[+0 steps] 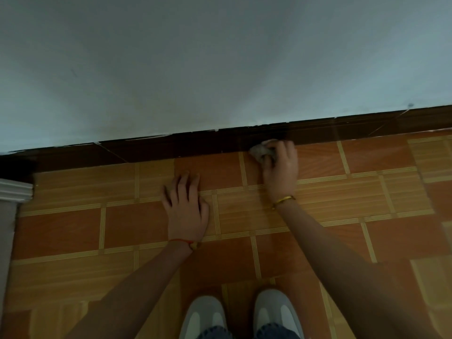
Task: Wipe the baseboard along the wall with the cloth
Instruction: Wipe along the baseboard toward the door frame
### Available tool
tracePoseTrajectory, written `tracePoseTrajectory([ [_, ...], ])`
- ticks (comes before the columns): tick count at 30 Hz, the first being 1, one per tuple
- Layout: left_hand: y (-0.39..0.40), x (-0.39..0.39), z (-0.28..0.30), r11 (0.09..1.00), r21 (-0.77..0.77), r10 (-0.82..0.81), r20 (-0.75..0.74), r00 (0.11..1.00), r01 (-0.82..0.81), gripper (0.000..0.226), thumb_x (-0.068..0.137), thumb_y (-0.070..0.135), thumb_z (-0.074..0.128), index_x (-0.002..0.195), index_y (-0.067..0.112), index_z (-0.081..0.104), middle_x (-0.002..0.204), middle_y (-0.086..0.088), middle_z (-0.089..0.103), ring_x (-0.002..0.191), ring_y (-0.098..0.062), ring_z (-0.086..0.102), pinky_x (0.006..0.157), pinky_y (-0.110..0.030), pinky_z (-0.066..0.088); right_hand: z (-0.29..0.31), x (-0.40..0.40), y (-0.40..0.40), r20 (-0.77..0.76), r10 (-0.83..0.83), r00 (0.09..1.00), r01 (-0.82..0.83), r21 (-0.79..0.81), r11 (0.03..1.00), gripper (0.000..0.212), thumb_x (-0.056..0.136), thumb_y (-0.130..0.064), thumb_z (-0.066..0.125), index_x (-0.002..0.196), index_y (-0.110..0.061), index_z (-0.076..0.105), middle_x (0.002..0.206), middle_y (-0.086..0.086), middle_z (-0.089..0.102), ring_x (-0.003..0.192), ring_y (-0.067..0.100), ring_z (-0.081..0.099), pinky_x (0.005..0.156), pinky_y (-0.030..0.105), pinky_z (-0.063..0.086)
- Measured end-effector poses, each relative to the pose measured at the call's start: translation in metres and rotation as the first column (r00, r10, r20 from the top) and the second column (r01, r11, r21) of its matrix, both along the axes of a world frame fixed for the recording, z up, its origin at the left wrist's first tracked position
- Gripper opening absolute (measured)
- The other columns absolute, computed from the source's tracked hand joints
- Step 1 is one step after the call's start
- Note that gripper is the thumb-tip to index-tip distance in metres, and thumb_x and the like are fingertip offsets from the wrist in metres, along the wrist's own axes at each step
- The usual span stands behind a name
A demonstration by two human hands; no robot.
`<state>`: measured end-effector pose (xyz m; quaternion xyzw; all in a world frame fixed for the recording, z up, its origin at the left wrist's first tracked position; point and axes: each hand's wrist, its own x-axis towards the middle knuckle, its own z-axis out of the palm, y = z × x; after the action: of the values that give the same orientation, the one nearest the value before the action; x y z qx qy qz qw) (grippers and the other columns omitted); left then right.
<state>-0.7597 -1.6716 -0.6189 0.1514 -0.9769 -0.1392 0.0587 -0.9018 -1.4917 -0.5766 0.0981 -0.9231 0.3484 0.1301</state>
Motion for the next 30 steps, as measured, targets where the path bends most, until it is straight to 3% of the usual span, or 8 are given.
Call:
tracePoseTrajectory([
  [2, 0.000, 0.000, 0.000, 1.000, -0.003, -0.001, 0.004, 1.000, 0.001, 0.054, 0.094, 0.028, 0.038, 0.144, 0.011, 0.048, 0.151, -0.013, 0.043, 0.142, -0.034, 0.035, 0.118, -0.065, 0.017, -0.004, -0.005, 0.013, 0.017, -0.078, 0.997, 0.077, 0.029, 0.997, 0.027, 0.075, 0.013, 0.059, 0.098, -0.001, 0.057, 0.104, 0.014, 0.054, 0.097, 0.028, 0.051, 0.080, 0.036, 0.049],
  [6, 0.001, 0.000, 0.001, 1.000, -0.001, -0.002, 0.000, 1.000, 0.002, 0.054, 0.094, 0.028, 0.037, 0.144, 0.011, 0.048, 0.151, -0.013, 0.043, 0.143, -0.034, 0.034, 0.117, -0.066, 0.018, -0.002, -0.001, 0.001, 0.042, -0.118, 0.992, 0.117, 0.007, 0.993, 0.031, 0.076, 0.013, 0.058, 0.103, -0.001, 0.057, 0.108, 0.015, 0.053, 0.100, 0.028, 0.051, 0.083, 0.035, 0.049],
  [10, 0.001, 0.000, 0.001, 1.000, -0.009, 0.003, 0.009, 1.000, -0.003, 0.054, 0.094, 0.028, 0.037, 0.144, 0.011, 0.048, 0.151, -0.014, 0.043, 0.142, -0.034, 0.034, 0.117, -0.066, 0.017, -0.002, 0.014, -0.035, 0.052, 0.155, 0.987, -0.158, 0.065, 0.985, 0.032, 0.074, 0.012, 0.063, 0.102, -0.003, 0.059, 0.106, 0.014, 0.054, 0.096, 0.027, 0.051, 0.081, 0.030, 0.044],
  [13, 0.001, 0.000, 0.002, 1.000, -0.013, -0.005, 0.002, 1.000, 0.005, 0.054, 0.094, 0.028, 0.038, 0.144, 0.011, 0.048, 0.150, -0.014, 0.044, 0.142, -0.034, 0.035, 0.117, -0.067, 0.018, -0.004, 0.013, -0.044, 0.055, 0.210, 0.976, -0.215, 0.129, 0.968, 0.034, 0.072, 0.013, 0.064, 0.101, -0.003, 0.059, 0.105, 0.014, 0.055, 0.095, 0.029, 0.051, 0.081, 0.036, 0.046],
  [17, 0.000, 0.000, 0.001, 1.000, -0.006, -0.006, 0.017, 1.000, 0.006, 0.054, 0.094, 0.028, 0.038, 0.145, 0.011, 0.047, 0.152, -0.013, 0.042, 0.143, -0.034, 0.034, 0.118, -0.065, 0.017, -0.003, 0.001, -0.004, 0.046, 0.093, 0.995, -0.097, 0.097, 0.991, 0.037, 0.070, 0.015, 0.059, 0.102, -0.004, 0.058, 0.106, 0.014, 0.053, 0.097, 0.029, 0.049, 0.082, 0.034, 0.044],
  [23, 0.001, 0.000, 0.002, 1.000, 0.002, -0.001, 0.029, 1.000, 0.001, 0.055, 0.095, 0.029, 0.037, 0.146, 0.012, 0.046, 0.153, -0.012, 0.041, 0.143, -0.034, 0.034, 0.119, -0.065, 0.015, -0.006, -0.020, 0.045, 0.082, -0.279, 0.957, 0.275, 0.054, 0.960, 0.034, 0.077, 0.011, 0.053, 0.110, 0.000, 0.054, 0.115, 0.019, 0.049, 0.105, 0.033, 0.049, 0.086, 0.045, 0.048],
  [30, 0.003, -0.001, 0.002, 1.000, -0.026, 0.004, 0.027, 1.000, -0.003, 0.055, 0.094, 0.029, 0.037, 0.145, 0.010, 0.047, 0.151, -0.015, 0.043, 0.142, -0.036, 0.035, 0.118, -0.065, 0.016, -0.004, 0.008, -0.012, 0.063, 0.021, 0.998, -0.024, 0.056, 0.998, 0.035, 0.075, 0.013, 0.061, 0.106, -0.003, 0.059, 0.108, 0.013, 0.053, 0.099, 0.026, 0.050, 0.083, 0.030, 0.044],
])
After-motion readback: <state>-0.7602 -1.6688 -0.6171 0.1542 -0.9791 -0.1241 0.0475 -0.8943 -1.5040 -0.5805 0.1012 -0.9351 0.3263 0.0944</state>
